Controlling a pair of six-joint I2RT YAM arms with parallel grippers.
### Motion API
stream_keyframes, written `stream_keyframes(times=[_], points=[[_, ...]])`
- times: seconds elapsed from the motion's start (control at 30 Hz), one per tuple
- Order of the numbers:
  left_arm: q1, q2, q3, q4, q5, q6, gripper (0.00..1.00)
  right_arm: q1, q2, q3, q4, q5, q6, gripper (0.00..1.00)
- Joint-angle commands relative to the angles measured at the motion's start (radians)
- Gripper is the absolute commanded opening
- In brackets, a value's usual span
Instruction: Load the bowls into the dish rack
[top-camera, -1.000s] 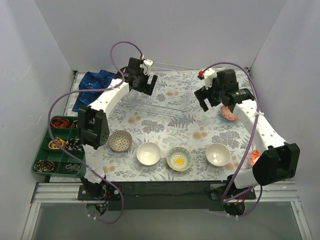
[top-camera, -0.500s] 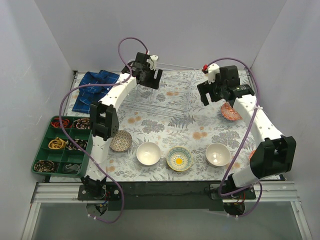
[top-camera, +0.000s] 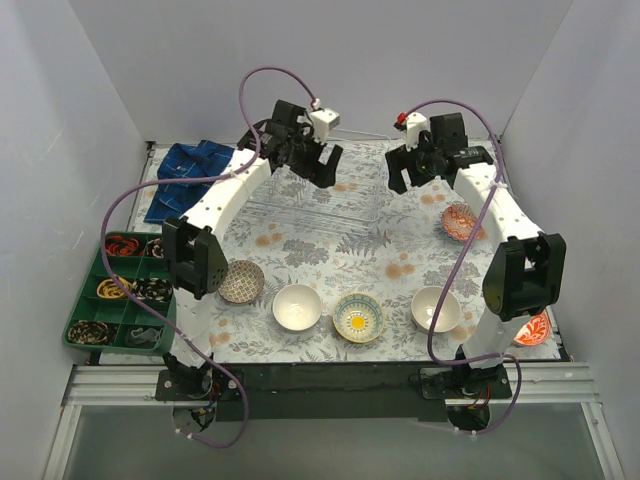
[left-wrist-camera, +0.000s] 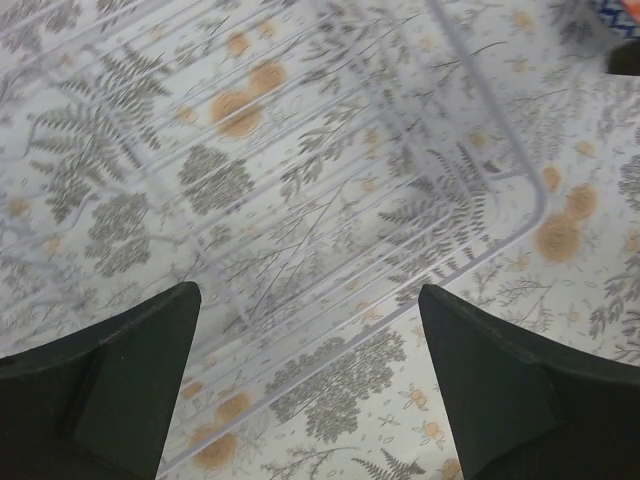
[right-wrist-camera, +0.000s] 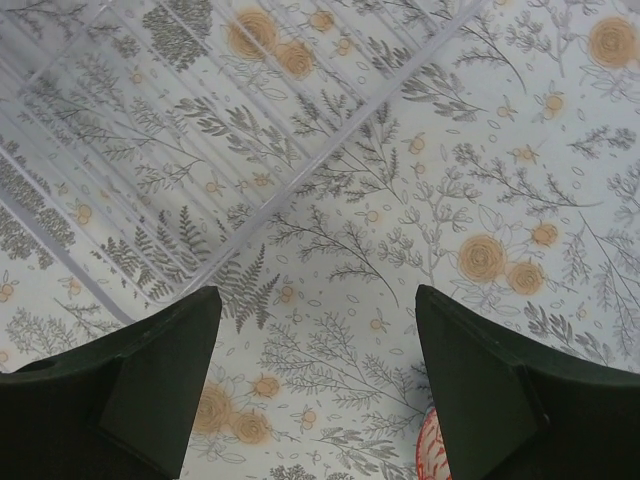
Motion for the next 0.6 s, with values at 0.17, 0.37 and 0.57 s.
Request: stream_keyframes(times=[0.17, 0.37, 0.57], points=[[-0.144, 0.143, 0.247, 0.049, -0.034, -0.199, 0.84, -0.092, -0.169, -0.031, 0.039, 0.292, 0.15, 0.89], [-0.21, 0.231, 0.316, 0.134, -0.177, -0.236, 0.8, -0.145, -0.247, -0.109, 0.032, 0.309, 0.145, 0.88], [-0.264, 0.291, 0.359, 0.172, -0.251, -0.251, 0.77, -0.17, -0.301, -0.18, 0.033, 0.291, 0.147, 0.87]])
